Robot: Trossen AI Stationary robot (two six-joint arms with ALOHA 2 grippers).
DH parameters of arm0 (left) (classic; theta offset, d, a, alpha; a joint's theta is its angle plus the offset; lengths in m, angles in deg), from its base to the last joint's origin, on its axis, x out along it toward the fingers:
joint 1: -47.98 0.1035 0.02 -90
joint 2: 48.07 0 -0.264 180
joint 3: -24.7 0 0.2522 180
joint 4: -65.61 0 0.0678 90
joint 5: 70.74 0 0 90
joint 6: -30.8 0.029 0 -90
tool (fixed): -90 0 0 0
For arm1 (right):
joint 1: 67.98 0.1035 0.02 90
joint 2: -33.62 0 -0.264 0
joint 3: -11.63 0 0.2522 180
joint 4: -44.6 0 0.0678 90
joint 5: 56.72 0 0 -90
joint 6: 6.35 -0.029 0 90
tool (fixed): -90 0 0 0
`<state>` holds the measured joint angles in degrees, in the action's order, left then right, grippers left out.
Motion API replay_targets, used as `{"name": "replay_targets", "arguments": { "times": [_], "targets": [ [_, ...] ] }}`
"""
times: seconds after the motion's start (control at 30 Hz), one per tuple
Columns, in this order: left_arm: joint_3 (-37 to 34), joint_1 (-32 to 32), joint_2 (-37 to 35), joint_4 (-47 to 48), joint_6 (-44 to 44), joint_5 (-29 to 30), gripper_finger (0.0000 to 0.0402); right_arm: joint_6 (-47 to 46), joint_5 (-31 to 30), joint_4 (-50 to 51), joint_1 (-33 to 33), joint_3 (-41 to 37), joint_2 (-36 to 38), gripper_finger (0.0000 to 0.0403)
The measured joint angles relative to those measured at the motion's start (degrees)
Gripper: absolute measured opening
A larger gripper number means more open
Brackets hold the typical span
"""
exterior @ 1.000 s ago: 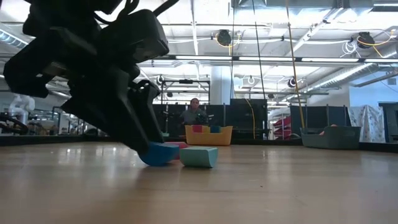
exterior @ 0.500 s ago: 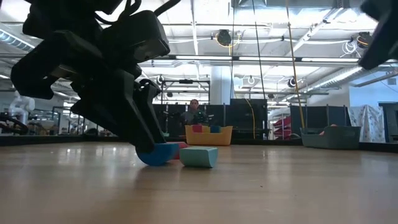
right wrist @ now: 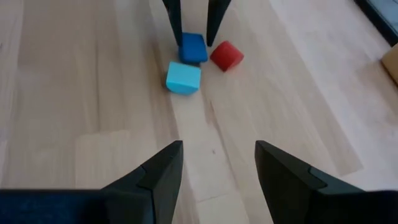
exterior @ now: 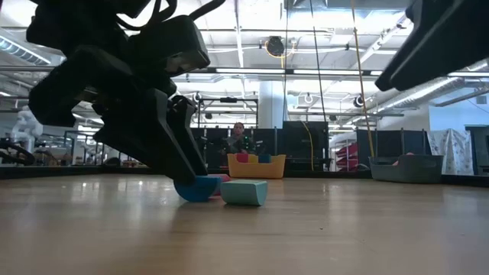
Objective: Sort blocks by size
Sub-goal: Put the blue half circle block into the orange bin
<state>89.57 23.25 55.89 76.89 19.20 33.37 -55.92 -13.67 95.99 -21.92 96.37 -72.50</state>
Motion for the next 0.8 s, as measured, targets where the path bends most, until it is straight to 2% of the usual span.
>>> {"name": "replay_targets", "arguments": {
  "times": [0.13, 0.6, 0.8],
  "targets": [
    [0.0, 0.0, 0.0, 0.0, 0.0, 2.5, 0.0178, -1.0, -1.1, -0.5, 0.0, 0.0, 0.0, 0.0185],
    [0.0, 0.0, 0.0, 0.0, 0.0, 3.4, 0.0178, -0.3, -2.7, -6.4, 0.2, 0.0, 0.0, 0.0185],
    [0.0, 0.0, 2.6, -1.5, 0.0, 3.4, 0.0178, -0.5, -2.8, -6.7, 0.2, 0.0, 0.0, 0.0185]
  ]
}}
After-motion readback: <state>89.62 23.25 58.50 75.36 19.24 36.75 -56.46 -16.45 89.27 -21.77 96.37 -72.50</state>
